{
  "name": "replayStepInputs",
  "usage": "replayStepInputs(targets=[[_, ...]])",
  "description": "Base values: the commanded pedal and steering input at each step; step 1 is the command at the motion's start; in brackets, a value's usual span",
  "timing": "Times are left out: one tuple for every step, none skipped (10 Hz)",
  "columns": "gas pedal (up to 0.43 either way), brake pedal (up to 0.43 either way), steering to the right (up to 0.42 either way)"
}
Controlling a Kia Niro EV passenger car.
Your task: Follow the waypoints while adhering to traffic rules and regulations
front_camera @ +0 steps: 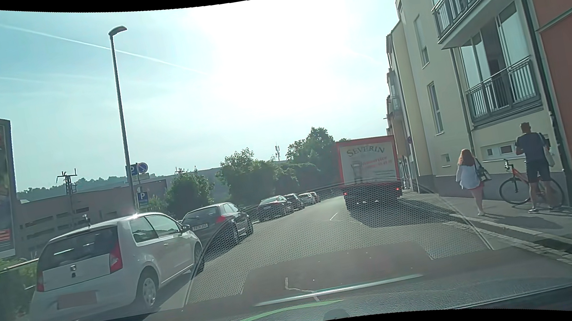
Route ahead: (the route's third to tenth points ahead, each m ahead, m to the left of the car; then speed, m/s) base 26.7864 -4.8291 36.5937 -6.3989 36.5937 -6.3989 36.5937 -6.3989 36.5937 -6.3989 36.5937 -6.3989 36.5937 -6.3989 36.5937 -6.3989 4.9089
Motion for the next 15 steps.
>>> replayStepInputs(targets=[[0.000, 0.000, -0.010], [0.000, 0.000, -0.008], [0.000, 0.030, -0.007], [0.000, 0.085, -0.006], [0.000, 0.122, -0.006], [0.000, 0.134, -0.006], [0.000, 0.146, -0.006], [0.000, 0.159, -0.006], [0.000, 0.171, -0.003], [0.000, 0.177, 0.000], [0.000, 0.183, 0.003], [0.000, 0.183, 0.006], [0.000, 0.189, 0.006], [0.000, 0.189, 0.007], [0.000, 0.195, 0.008]])
